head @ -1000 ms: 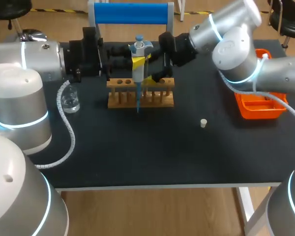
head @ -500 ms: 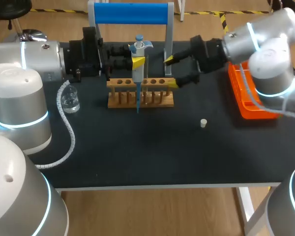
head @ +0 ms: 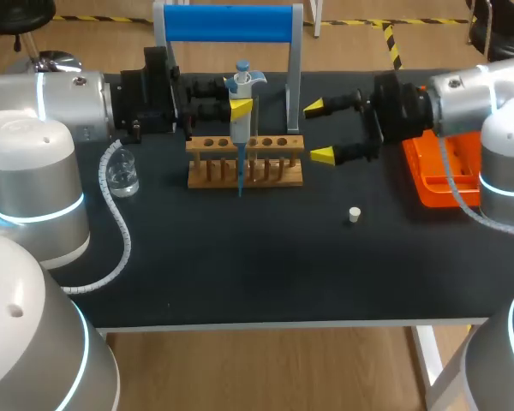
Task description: Invert the test tube, pick up the pipette, mount the tip to pipette, aspirate from beaker and dispense into the tube, eject the tip, return the pipette, and cap with the stopper.
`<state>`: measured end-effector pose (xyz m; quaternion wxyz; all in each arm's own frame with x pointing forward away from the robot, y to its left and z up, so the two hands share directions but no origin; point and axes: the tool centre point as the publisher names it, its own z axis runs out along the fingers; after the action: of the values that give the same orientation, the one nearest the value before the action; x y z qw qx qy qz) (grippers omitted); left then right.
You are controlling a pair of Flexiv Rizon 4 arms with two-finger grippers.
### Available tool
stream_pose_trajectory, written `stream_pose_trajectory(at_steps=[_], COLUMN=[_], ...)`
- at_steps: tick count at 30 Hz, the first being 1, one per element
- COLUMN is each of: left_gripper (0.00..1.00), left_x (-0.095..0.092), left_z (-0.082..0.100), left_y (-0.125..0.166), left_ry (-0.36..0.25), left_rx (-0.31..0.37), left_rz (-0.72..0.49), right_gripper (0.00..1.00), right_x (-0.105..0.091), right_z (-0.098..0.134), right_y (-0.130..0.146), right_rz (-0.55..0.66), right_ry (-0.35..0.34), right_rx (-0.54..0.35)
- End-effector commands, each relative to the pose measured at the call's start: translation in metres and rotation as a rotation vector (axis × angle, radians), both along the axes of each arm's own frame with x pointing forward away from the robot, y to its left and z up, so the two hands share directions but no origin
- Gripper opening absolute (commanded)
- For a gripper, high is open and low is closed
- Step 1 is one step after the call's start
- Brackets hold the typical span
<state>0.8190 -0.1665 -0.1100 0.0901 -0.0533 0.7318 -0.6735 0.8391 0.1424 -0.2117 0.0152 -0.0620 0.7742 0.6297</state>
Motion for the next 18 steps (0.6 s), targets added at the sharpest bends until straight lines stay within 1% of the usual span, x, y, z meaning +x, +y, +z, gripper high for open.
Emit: stream_pose_trajectory(at_steps=[1, 7, 10, 18], left_gripper=[0.0, 0.0, 0.0, 0.0], left_x=[-0.001, -0.001, -0.001, -0.001], left_z=[0.0, 0.0, 0.0, 0.0], left_y=[0.0, 0.0, 0.0, 0.0], left_ry=[-0.002, -0.002, -0.002, -0.002], left_rx=[-0.003, -0.003, -0.003, -0.003], left_rz=[0.004, 0.004, 0.004, 0.004], right_gripper=[1.0, 1.0, 1.0, 1.0], right_x=[-0.01, -0.023, -0.028, -0.035], right_z=[0.004, 0.015, 0.021, 0.039], right_y=[0.009, 0.029, 0.037, 0.057], right_rz=[0.02, 0.044, 0.038, 0.039], right_ry=[0.022, 0.092, 0.112, 0.114], right_rx=[0.057, 0.137, 0.155, 0.21])
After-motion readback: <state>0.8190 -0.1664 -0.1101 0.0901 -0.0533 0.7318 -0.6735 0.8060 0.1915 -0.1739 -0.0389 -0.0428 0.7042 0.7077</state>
